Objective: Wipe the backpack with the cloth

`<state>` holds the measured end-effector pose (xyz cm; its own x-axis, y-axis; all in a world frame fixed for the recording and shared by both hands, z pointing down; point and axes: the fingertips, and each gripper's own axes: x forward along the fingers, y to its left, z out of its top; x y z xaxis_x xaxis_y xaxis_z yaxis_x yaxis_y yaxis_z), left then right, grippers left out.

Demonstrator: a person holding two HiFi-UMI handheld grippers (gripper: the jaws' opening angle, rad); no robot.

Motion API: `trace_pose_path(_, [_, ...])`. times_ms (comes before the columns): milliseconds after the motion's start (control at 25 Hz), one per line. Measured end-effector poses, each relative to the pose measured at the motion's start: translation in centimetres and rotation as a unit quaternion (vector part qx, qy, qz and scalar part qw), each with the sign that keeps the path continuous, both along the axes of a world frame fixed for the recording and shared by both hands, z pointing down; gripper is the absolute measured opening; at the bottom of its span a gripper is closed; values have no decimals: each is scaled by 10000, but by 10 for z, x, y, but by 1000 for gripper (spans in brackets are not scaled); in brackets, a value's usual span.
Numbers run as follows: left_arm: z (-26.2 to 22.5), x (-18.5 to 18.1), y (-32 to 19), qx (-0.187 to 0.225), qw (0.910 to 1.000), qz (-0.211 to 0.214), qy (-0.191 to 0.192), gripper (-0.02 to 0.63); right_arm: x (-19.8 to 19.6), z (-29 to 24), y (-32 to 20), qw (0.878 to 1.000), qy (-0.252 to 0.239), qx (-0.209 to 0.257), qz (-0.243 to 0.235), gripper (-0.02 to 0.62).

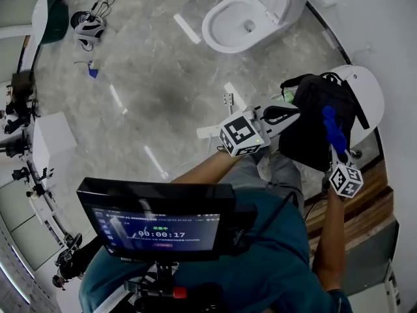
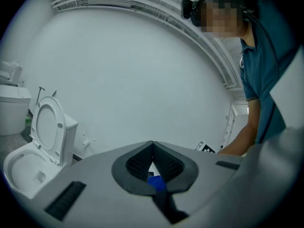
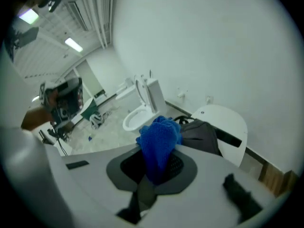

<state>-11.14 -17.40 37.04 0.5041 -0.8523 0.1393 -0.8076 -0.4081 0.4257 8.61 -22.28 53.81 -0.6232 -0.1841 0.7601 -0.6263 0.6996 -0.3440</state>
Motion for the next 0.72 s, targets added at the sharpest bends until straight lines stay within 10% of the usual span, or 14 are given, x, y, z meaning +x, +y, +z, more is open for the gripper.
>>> trace_pose_path(280, [-36,27,29,427,9971,623,-6,5,25,-143,3,9733,-1526,1277,1146,28])
trace_pose_path(720, [-125,87,86,1083,9865,1198,268,5,91,-350,77,8683,-3015,3626,1541,28])
